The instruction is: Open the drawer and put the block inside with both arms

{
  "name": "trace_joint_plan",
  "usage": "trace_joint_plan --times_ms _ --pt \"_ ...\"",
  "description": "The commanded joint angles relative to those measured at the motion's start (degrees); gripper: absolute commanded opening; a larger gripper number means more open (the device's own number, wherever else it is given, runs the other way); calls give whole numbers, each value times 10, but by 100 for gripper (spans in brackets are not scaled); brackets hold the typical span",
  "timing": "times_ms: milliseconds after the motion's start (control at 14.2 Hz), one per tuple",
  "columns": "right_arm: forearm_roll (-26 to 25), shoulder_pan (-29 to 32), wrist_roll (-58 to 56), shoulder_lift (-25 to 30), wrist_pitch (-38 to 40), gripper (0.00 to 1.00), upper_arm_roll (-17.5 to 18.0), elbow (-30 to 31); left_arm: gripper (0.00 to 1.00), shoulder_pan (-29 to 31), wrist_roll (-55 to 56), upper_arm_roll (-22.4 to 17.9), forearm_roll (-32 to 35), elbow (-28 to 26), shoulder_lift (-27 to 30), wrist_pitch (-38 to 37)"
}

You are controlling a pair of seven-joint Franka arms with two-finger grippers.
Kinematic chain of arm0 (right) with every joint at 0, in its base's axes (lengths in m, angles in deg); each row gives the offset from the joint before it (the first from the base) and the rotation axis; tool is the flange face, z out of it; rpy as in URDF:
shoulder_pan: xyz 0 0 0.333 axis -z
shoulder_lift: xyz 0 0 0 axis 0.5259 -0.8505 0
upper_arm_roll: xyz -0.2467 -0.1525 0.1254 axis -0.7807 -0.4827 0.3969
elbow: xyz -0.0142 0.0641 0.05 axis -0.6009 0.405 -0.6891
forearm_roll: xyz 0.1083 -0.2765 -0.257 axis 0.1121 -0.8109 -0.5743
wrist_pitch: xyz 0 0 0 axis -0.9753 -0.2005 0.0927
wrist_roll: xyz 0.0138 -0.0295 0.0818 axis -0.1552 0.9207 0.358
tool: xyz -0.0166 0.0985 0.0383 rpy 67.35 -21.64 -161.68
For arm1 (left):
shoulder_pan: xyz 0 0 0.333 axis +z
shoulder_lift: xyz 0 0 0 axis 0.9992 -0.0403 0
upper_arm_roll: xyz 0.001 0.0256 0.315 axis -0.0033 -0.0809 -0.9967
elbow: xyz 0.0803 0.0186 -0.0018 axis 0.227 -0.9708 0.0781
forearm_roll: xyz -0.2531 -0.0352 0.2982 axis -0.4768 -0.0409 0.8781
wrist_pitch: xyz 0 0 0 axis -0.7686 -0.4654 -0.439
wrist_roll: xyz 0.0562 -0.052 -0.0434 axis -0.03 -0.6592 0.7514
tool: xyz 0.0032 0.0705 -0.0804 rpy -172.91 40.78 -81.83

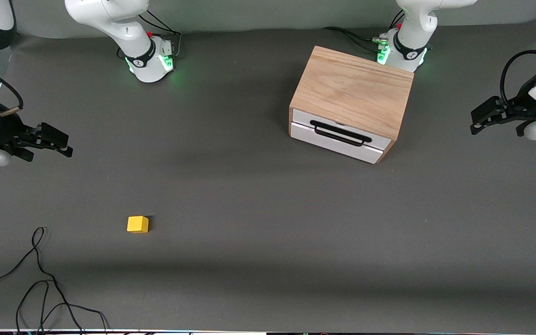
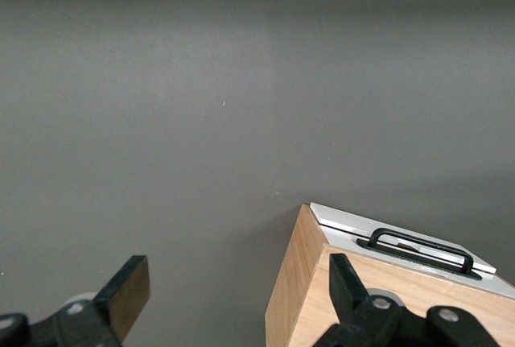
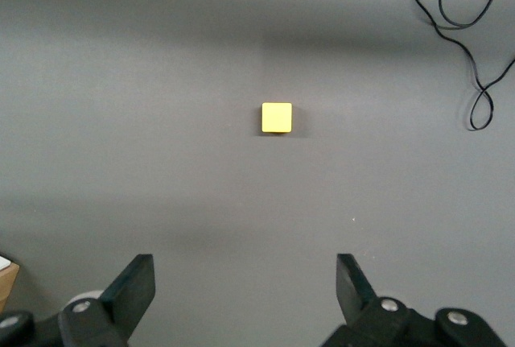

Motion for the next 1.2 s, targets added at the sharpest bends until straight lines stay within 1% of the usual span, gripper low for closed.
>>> trace_joint_plan --times_ms 0,705,1128 --pt "-8 -4 9 -6 7 100 -6 -11 99 1 -8 0 3 11 -3 -4" --pt "-7 -4 4 -31 -1 100 -8 -15 99 1 -8 0 7 9 -2 -12" --pt "-6 -3 6 -43 -2 100 -8 -15 99 1 -8 0 7 11 -3 -4"
